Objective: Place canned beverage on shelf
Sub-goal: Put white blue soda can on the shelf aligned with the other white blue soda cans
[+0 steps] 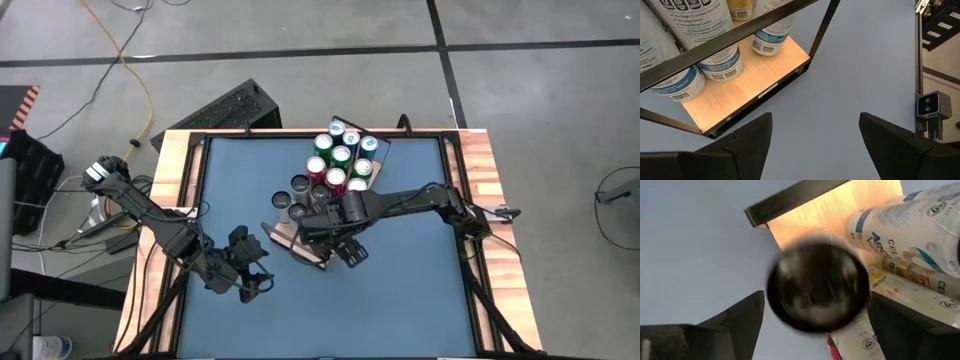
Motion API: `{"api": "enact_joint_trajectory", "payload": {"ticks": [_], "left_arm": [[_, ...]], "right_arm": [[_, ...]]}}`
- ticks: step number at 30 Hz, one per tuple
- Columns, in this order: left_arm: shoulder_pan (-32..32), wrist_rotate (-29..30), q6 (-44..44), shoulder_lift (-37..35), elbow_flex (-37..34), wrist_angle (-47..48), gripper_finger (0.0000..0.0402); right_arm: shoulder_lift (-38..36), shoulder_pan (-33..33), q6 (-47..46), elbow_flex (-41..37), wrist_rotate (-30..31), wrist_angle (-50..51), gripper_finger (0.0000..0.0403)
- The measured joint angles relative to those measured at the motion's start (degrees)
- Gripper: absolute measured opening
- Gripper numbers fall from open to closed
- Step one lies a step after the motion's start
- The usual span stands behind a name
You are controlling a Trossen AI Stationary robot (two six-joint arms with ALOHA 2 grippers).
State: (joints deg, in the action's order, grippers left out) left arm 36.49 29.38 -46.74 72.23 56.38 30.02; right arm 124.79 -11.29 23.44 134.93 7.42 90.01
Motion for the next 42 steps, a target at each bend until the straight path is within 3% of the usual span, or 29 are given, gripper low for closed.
{"api": "enact_joint_trajectory", "payload": {"ticks": [21,28,32,35,40,42], "left_arm": [[0.01,0.0,0.2,0.0,0.0,0.9,0.0284],[0.01,1.49,0.48,-0.02,0.0,1.15,0.0284],[0.0,1.59,0.48,-0.02,0.0,1.2,0.0284],[0.02,1.41,0.48,-0.02,0.0,1.18,0.0284],[0.01,1.34,0.46,-0.02,0.0,1.01,0.0284],[0.02,1.34,0.47,-0.02,0.0,1.05,0.0284]], "right_arm": [[-3.14,-0.44,-5.25,-0.09,4.72,-0.17,0.0331],[-8.36,-2.54,-4.68,-0.07,4.26,-11.26,0.0307],[-8.18,-2.84,-3.65,-0.11,4.24,-16.68,0.0254],[-7.69,-2.34,-3.64,-0.11,2.8,-16.84,0.0182],[-6.24,-1.33,-3.14,-0.26,0.0,-17.03,0.003],[-5.61,-1.02,-2.15,-0.17,0.02,-18.21,0.0012]]}}
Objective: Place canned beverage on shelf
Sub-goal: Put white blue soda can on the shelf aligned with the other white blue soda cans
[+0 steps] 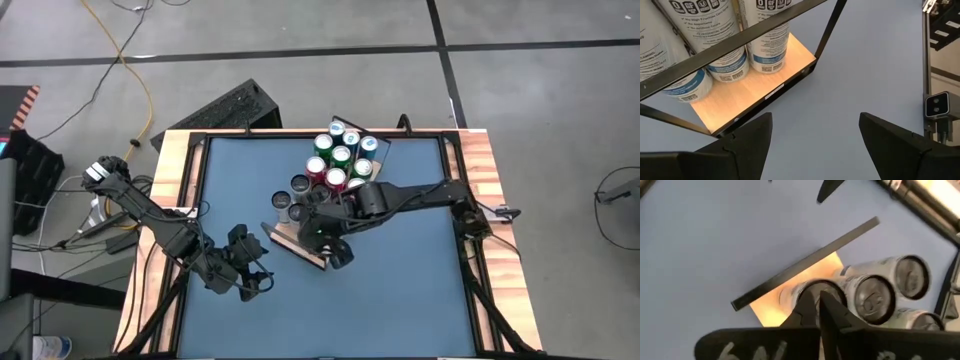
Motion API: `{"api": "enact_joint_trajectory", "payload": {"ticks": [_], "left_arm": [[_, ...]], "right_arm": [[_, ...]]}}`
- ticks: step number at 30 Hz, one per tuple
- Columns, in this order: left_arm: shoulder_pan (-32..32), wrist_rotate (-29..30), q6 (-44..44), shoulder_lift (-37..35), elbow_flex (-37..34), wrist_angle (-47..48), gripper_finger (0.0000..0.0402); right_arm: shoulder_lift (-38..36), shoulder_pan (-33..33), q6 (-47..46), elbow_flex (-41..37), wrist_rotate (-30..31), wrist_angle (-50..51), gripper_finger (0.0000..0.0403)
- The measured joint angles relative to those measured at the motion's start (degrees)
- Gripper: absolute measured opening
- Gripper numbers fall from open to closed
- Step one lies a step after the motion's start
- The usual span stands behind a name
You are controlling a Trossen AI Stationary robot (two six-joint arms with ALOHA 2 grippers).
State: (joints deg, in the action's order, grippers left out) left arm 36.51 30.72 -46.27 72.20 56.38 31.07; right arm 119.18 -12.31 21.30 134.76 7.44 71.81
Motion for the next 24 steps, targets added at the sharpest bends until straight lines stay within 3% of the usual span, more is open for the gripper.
{"api": "enact_joint_trajectory", "payload": {"ticks": [12,24], "left_arm": [[0.2,-0.09,-0.1,0.0,0.0,-0.08,0.0284],[0.2,0.02,-0.1,0.0,0.0,0.3,0.0284]], "right_arm": [[1.19,0.54,0.94,-0.05,-0.17,-0.97,0.0001],[3.71,1.97,-0.33,0.01,-1.6,4.2,0.0]]}}
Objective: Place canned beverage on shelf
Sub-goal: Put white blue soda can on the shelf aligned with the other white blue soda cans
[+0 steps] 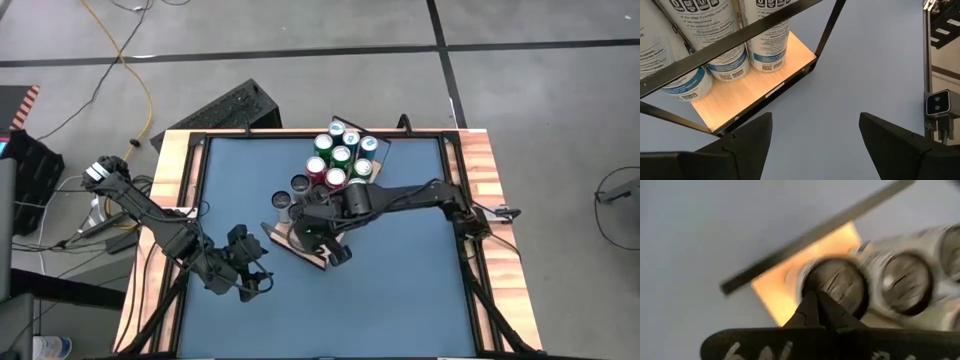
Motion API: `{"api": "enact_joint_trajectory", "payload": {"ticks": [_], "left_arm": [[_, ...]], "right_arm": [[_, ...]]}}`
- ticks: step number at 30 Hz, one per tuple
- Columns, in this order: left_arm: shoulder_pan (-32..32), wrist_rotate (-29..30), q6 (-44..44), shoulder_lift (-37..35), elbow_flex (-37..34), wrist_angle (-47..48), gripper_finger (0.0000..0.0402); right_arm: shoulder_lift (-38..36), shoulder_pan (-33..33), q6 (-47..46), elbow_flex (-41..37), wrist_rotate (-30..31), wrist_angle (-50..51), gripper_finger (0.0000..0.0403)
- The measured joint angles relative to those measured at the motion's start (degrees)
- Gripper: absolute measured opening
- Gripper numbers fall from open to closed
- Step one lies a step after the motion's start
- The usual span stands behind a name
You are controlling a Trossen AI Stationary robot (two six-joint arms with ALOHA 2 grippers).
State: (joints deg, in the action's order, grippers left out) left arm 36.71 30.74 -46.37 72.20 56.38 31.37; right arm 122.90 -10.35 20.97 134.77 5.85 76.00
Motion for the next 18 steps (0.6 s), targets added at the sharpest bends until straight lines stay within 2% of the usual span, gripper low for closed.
{"api": "enact_joint_trajectory", "payload": {"ticks": [18], "left_arm": [[-0.02,0.86,0.68,0.0,0.0,0.23,0.0284]], "right_arm": [[-0.07,0.33,-4.1,-0.01,2.83,7.74,0.0]]}}
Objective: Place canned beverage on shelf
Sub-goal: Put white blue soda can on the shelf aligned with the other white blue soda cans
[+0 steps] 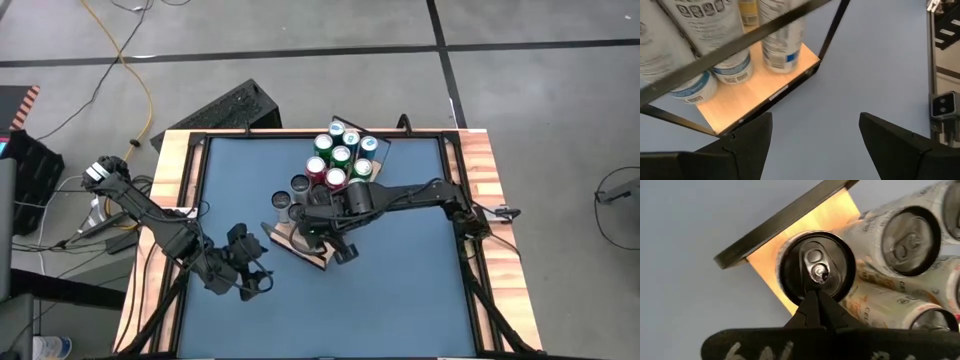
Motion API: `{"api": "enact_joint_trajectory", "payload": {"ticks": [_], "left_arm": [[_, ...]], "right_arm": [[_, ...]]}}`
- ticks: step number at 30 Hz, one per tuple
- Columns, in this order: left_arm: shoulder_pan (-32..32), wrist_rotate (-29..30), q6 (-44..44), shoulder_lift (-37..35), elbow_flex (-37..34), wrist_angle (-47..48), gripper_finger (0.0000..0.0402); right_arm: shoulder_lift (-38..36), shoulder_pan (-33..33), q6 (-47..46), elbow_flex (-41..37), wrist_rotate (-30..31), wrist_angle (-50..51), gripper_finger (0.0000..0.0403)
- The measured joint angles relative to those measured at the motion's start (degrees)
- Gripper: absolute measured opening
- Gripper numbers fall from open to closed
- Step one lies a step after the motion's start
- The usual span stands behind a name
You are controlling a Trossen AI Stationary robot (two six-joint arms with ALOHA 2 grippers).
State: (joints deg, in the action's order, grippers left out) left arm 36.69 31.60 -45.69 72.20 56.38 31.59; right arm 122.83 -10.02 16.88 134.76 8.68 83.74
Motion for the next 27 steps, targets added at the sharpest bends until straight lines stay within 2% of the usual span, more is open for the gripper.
{"api": "enact_joint_trajectory", "payload": {"ticks": [2,6,9,12,15,19,23,27], "left_arm": [[0.0,1.41,0.04,0.0,-0.02,0.37,0.0284],[-0.05,8.21,0.04,0.02,-2.34,0.49,0.0283],[-0.43,11.28,0.46,0.02,-5.72,-2.89,0.0264],[-0.57,10.89,0.04,0.02,-10.53,-12.97,0.0213],[-0.52,10.32,0.98,0.09,-16.64,-28.51,0.0138],[-1.13,15.43,-1.16,0.15,-23.38,-42.02,0.0025],[-2.81,17.11,-2.97,0.42,-25.97,-45.38,0.0005],[-4.74,15.72,-0.56,3.82,-24.27,-48.18,0.0]], "right_arm": [[0.0,0.01,-0.4,0.0,0.96,-0.02,0.0],[0.0,0.02,-0.43,0.0,1.76,0.08,0.0],[0.0,0.04,-0.45,0.0,1.76,0.06,0.0],[0.0,-0.06,-0.45,0.0,1.76,-0.11,0.0],[0.0,-0.11,-0.54,0.0,1.76,-0.17,0.0],[0.0,-0.09,-1.89,-0.02,1.76,-0.22,0.0],[0.0,-0.09,-3.57,-0.04,1.8,-0.87,0.0],[0.07,-0.06,-4.57,-0.1,1.95,-2.65,0.0]]}}
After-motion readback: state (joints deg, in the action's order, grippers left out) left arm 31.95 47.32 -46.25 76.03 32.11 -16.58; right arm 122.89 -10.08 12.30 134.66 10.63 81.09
